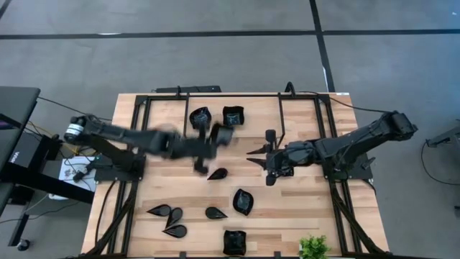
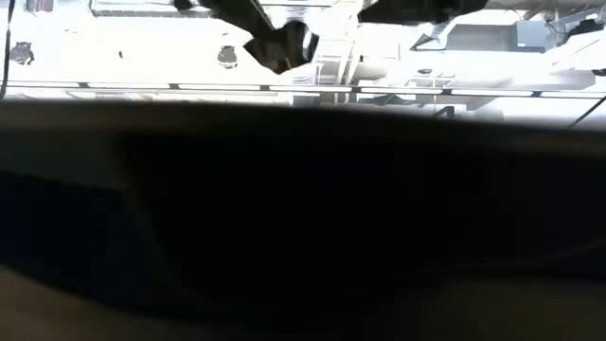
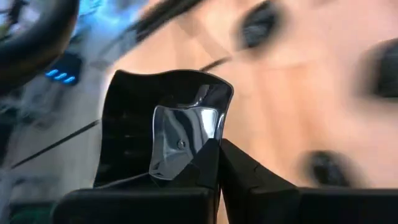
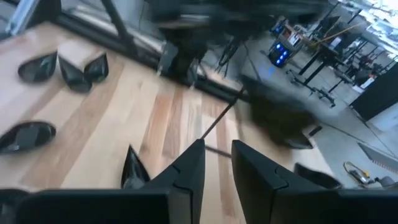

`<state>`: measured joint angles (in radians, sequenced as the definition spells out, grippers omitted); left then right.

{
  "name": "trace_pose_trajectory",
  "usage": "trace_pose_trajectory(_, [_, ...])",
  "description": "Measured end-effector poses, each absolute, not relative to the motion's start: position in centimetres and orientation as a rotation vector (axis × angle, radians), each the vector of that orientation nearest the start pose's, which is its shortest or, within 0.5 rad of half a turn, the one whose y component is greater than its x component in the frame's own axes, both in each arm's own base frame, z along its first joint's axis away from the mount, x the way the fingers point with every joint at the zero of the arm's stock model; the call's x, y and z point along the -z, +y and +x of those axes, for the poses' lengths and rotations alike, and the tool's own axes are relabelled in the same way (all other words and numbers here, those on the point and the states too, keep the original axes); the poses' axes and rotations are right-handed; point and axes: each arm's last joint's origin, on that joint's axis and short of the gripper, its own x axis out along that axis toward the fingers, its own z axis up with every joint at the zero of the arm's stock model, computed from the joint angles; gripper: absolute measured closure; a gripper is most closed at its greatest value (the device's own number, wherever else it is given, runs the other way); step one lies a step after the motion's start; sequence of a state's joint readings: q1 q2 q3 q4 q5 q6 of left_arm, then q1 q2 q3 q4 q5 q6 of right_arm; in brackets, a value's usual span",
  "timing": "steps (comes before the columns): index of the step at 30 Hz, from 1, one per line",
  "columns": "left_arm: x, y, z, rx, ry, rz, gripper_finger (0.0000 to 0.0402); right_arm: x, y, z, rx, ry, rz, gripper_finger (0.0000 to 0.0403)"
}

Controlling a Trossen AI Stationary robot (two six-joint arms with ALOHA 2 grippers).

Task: Pick & Place Mini shaped plates
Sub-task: Stack the black distorted square plate on top of the black distorted square plate on the shelf

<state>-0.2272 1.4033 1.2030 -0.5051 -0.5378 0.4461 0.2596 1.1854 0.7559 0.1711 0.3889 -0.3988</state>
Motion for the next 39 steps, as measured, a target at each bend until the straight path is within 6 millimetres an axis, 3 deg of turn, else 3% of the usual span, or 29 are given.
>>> trace_pose_trajectory(5, [-32.0, 2.3, 30.5, -0.224, 0.685, 0.572, 0.0395, -26.5, 5.8, 26.1, 0.074, 0.312, -0.463, 0.0329])
trace_pose_trajectory(9, [-31.3, 5.0, 30.7, -0.137, 0.701, 0.560, 0.0395, -26.2, 5.8, 26.3, 0.079, 0.327, -0.417, 0.0329])
trace_pose_trajectory(16, [-30.8, 5.2, 32.7, -0.110, 0.603, 0.633, 0.0394, -25.9, 5.9, 26.4, 0.083, 0.334, -0.387, 0.0329])
trace_pose_trajectory(24, [-27.7, 6.1, 34.6, -0.205, 0.705, 0.569, 0.0394, -25.9, 5.9, 26.4, 0.088, 0.335, -0.350, 0.0329])
trace_pose_trajectory(32, [-28.6, 6.0, 34.2, -0.275, 0.667, 0.529, 0.0390, -25.9, 5.9, 26.4, 0.089, 0.338, -0.349, 0.0329])
trace_pose_trajectory(39, [-28.8, 6.0, 34.1, -0.279, 0.668, 0.530, 0.0339, -25.9, 5.7, 26.4, 0.097, 0.342, -0.351, 0.0329])
